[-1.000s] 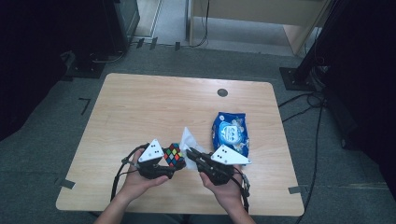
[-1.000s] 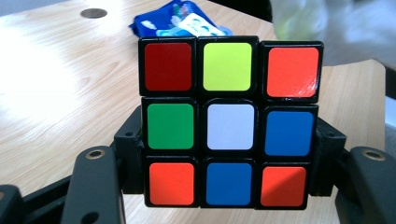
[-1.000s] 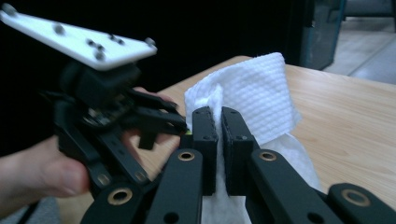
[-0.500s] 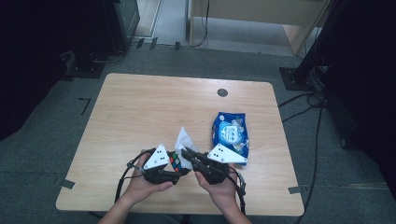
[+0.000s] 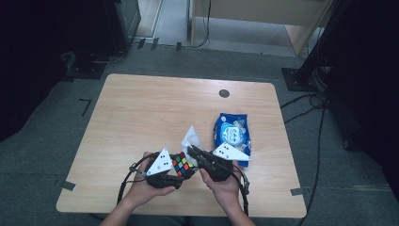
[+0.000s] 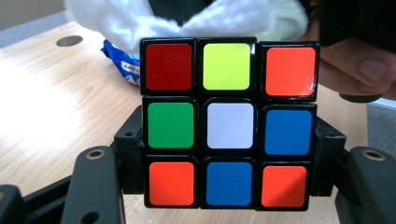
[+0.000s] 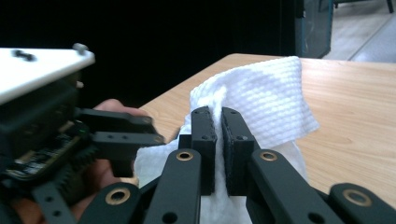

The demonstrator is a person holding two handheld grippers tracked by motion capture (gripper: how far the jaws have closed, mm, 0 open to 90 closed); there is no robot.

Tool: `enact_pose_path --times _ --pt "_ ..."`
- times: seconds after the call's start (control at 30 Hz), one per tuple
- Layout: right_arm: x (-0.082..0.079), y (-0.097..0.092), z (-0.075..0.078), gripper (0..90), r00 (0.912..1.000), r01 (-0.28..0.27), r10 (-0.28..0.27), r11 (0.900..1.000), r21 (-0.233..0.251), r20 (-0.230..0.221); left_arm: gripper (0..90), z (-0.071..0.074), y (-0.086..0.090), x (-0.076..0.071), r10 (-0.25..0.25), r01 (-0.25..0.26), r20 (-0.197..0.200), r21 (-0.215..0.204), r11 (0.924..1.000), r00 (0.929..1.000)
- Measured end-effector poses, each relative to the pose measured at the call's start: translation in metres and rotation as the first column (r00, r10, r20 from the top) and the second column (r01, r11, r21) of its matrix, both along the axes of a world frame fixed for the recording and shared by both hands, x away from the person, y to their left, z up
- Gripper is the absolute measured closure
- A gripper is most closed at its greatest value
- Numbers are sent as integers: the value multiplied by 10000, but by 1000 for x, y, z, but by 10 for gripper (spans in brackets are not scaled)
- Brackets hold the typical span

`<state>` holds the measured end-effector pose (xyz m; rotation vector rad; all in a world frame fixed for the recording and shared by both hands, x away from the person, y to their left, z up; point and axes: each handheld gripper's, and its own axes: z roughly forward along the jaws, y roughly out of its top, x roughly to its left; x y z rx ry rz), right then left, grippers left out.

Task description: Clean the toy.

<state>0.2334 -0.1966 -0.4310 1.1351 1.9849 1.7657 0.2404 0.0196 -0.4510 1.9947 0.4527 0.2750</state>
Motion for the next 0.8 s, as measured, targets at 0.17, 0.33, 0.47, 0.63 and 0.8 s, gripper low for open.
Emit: enact_pose_path --times 0.17,0.33,0.47,0.63,0.8 --pt "4 -4 -5 860 9996 211 -211 9998 -34 -197 341 2 2 0 90 -90 85 -8 10000 9999" --pt "7 -8 -10 859 9985 419 -424 9990 -151 -339 341 5 5 1 155 -154 151 -63 9999 9998" --pt "7 -8 -11 859 9982 465 -473 9987 -204 -377 341 7 9 3 305 -303 174 -147 9994 9994" --pt "3 -5 -9 858 9985 458 -467 9985 -304 -286 341 8 15 7 677 -676 27 -245 9974 9977" --pt "-1 -2 -6 859 9990 403 -408 9988 -291 -159 341 8 17 9 881 -882 -61 -252 9958 9961"
